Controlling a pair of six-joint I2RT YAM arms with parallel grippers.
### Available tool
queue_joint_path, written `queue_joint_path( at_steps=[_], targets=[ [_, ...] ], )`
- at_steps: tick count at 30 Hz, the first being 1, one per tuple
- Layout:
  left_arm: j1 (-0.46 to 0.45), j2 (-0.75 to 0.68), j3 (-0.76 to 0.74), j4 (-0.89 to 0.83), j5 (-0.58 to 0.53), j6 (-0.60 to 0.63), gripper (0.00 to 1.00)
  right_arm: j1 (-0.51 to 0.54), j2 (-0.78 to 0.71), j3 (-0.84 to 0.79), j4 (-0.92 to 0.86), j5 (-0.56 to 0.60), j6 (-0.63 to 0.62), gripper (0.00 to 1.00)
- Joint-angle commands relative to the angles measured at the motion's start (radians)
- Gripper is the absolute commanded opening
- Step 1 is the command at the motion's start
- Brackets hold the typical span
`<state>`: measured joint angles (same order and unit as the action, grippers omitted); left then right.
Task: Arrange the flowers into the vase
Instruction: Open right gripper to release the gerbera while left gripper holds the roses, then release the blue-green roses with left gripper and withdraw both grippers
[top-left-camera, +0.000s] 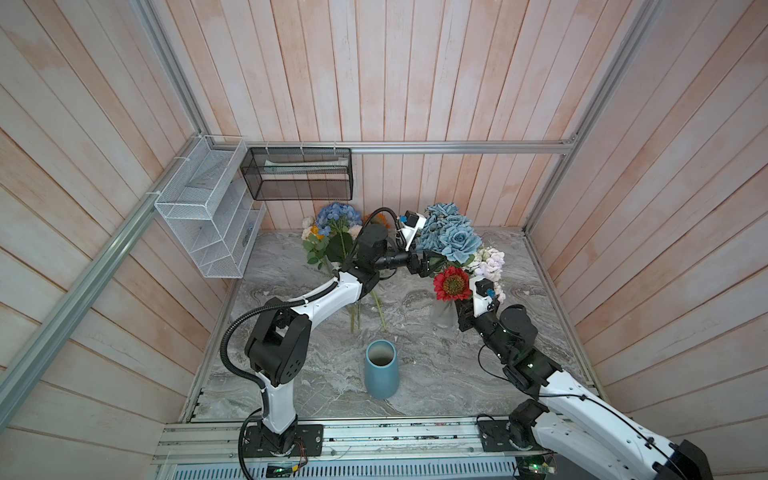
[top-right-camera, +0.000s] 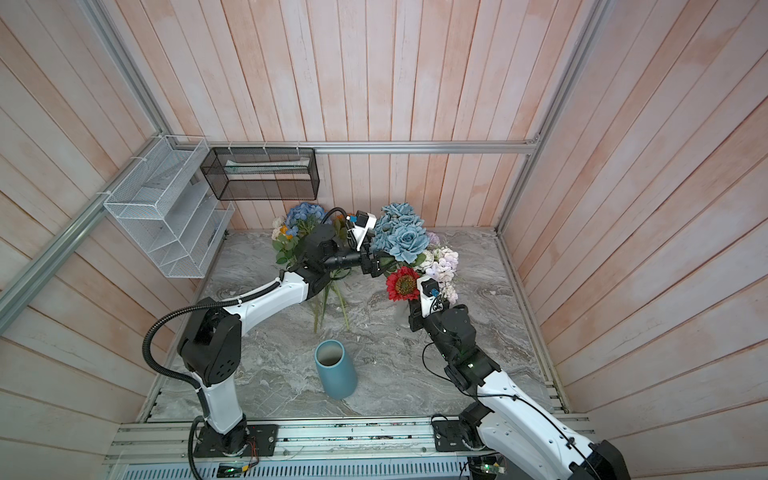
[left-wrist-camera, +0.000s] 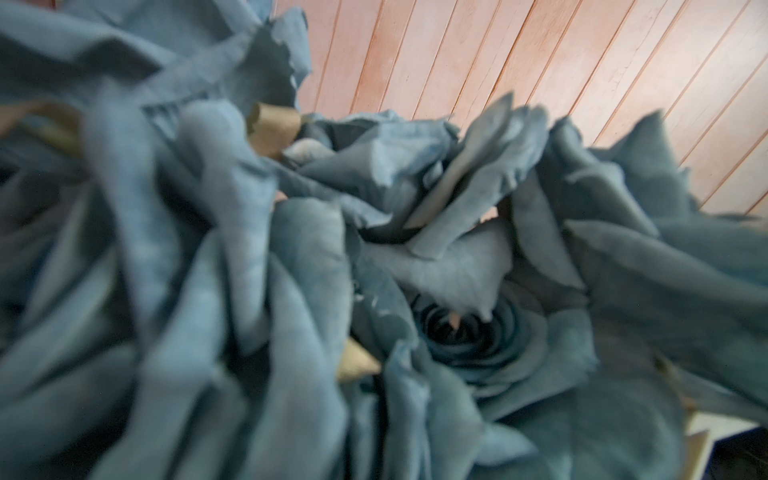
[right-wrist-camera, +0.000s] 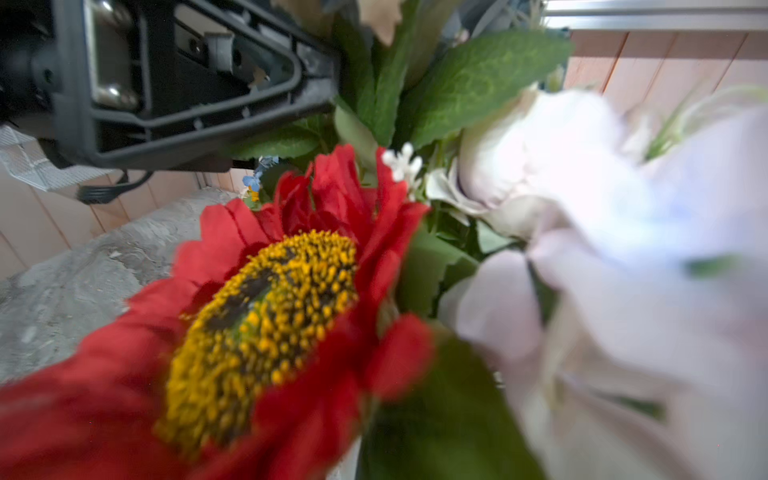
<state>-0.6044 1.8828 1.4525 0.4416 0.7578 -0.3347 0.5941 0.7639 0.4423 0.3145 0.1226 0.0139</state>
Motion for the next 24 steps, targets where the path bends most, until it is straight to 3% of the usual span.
queue_joint_path(
  at_steps=[1,8,13,20,24],
  targets=[
    [-0.001,-0.038,-0.014,0.000,-0.035,-0.006,1.00,-0.002,-0.066,0.047,-0.123,-0.038,0.033,0.41],
    [0.003,-0.054,-0.034,-0.026,-0.085,-0.024,1.00,-0.003,-0.230,0.096,-0.237,-0.050,0.054,0.46],
    [0.012,-0.081,-0.059,-0.085,-0.091,-0.020,1.00,-0.003,-0.300,0.149,-0.228,0.020,0.058,0.54],
    [0.026,-0.216,-0.206,-0.200,-0.131,0.059,1.00,-0.004,-0.245,0.219,-0.088,0.113,-0.001,0.61],
    [0.050,-0.337,-0.345,-0.234,-0.197,0.078,1.00,-0.014,-0.153,0.282,-0.034,0.149,-0.021,0.79]
  ],
)
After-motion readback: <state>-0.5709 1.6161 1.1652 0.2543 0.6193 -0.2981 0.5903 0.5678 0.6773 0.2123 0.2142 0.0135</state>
